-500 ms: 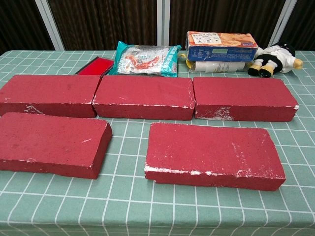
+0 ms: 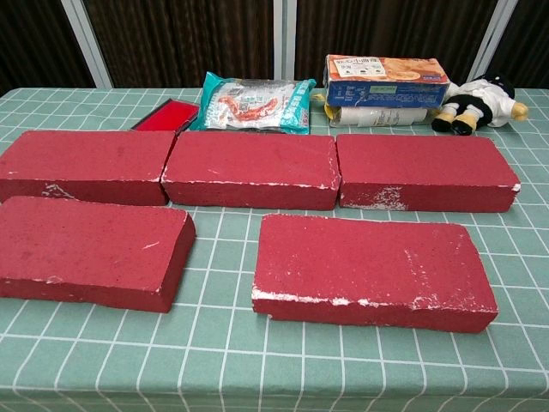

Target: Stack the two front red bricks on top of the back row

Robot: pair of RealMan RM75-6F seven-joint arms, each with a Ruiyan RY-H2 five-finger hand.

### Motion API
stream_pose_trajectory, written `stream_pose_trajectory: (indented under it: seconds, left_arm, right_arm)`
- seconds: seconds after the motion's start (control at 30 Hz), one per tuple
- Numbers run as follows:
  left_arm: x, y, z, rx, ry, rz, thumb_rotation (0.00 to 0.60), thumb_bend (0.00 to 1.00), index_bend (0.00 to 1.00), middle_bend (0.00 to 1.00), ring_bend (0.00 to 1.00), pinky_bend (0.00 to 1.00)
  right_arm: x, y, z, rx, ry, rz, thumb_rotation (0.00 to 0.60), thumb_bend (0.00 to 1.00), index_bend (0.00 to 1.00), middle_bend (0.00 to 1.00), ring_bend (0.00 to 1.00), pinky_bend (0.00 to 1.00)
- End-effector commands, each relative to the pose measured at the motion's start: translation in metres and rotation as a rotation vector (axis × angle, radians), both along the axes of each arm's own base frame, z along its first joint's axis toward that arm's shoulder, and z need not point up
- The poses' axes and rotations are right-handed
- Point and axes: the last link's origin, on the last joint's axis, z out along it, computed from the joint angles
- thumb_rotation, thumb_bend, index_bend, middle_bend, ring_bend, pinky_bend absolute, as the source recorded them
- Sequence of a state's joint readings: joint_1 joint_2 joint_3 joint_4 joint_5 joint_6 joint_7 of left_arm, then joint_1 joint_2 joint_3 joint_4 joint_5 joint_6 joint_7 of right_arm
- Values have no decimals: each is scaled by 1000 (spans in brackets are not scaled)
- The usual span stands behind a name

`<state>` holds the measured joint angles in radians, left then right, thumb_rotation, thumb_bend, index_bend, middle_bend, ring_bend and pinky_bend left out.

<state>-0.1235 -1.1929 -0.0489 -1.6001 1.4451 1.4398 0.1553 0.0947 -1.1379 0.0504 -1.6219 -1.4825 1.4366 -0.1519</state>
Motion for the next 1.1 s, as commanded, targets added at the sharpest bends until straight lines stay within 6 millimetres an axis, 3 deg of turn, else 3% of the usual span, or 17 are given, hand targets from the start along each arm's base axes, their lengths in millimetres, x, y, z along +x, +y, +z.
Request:
stream_pose_trajectory:
  seconds: [0.03, 0.5, 0.73, 0.93, 1.1]
  left_arm:
    - [2, 1, 0, -7, 0, -2, 600, 0, 63, 0, 0, 4]
    - [8, -2, -2, -38, -26, -5, 600, 0, 63, 0, 0, 4]
    - [27, -10, -7, -140, -118, -24, 600, 0, 63, 0, 0, 4]
    - [50, -17, -25, -301, -175, -49, 600, 0, 63, 0, 0, 3]
    - [69, -9, -48, -388, -216, -103, 600, 0, 55, 0, 0, 3]
  right_arm:
    - [1, -1, 0, -2, -6, 4, 600, 94, 0, 0, 0, 0]
    - [4, -5, 4, -13, 0, 12, 600, 93, 0, 0, 0, 0]
    - [6, -5, 8, -24, -3, 14, 600, 94, 0, 0, 0, 0]
    - [9, -7, 15, -47, -7, 21, 600, 94, 0, 0, 0, 0]
    - [8, -8, 19, -58, -11, 18, 600, 94, 0, 0, 0, 0]
